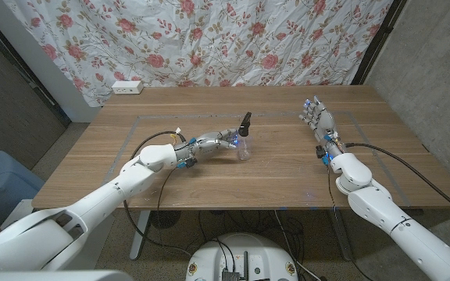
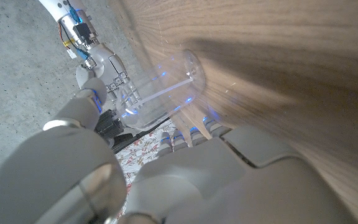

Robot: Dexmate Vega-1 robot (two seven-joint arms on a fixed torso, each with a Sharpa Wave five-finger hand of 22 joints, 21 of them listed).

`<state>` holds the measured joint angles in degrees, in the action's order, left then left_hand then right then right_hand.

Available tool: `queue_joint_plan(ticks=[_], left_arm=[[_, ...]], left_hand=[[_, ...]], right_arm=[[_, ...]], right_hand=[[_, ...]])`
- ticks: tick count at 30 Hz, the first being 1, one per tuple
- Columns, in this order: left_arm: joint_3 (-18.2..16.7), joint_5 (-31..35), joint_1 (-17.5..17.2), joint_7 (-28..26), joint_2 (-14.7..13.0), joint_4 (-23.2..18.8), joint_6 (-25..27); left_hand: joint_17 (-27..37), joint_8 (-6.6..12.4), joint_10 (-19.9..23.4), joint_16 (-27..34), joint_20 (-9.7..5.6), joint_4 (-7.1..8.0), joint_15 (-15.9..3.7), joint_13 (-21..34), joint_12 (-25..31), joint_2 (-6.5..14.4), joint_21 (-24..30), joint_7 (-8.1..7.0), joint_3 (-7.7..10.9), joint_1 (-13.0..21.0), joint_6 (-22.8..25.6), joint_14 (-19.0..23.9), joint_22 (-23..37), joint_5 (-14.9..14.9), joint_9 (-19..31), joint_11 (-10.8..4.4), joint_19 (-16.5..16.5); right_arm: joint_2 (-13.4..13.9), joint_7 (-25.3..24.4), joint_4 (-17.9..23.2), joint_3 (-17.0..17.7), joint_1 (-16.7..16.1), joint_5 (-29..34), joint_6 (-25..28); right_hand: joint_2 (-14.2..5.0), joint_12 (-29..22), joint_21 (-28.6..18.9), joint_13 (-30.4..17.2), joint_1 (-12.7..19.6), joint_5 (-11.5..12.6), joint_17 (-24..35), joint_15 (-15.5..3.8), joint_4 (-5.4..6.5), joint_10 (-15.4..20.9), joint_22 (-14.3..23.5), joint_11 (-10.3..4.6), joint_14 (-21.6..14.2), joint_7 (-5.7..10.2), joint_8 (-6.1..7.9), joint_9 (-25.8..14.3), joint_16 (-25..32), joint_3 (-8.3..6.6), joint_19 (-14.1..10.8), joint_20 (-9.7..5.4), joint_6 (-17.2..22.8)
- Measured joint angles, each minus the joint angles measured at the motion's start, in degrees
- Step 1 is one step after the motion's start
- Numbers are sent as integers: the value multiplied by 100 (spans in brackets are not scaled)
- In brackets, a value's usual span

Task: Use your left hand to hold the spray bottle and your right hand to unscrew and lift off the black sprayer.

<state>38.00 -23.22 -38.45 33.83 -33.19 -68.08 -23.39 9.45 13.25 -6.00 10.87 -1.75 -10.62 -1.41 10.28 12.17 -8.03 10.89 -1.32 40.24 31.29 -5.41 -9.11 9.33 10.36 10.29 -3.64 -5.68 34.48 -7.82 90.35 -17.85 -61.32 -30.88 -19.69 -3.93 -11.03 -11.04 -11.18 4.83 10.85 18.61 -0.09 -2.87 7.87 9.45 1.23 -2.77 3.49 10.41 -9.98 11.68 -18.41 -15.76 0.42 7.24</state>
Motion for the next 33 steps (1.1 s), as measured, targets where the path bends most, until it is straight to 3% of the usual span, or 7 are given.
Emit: queue_joint_plan(ticks=[14,25,33], left_arm=[[41,68,2,-212,222,205,-140],[37,-37,10,-252,449,519,-300],[33,-66,57,-267,595,737,-437]], left_hand=[[30,56,425,75,-10,0,49,52,87,-27,53,227,0,361,226,702,1,0,27,160,554],[29,306,949,89,-34,-24,15,132,209,21,98,408,-24,908,638,1288,16,27,106,268,1242],[57,506,1330,133,-50,-30,-75,210,321,41,98,396,-66,1259,885,1664,16,71,171,156,1485]], right_arm=[[27,38,-22,64,-76,-49,-77],[31,30,-17,102,-138,-64,-116],[34,9,4,126,-175,-68,-130]], right_hand=[[0,0,0,0,0,0,-27,0,-22,0,0,0,0,0,0,0,0,22,0,0,0],[0,0,0,0,0,0,-26,0,-21,0,0,0,0,0,0,0,24,22,-41,41,0],[0,0,0,0,1,0,-26,0,-40,0,0,0,0,0,0,0,24,40,-41,41,0]])
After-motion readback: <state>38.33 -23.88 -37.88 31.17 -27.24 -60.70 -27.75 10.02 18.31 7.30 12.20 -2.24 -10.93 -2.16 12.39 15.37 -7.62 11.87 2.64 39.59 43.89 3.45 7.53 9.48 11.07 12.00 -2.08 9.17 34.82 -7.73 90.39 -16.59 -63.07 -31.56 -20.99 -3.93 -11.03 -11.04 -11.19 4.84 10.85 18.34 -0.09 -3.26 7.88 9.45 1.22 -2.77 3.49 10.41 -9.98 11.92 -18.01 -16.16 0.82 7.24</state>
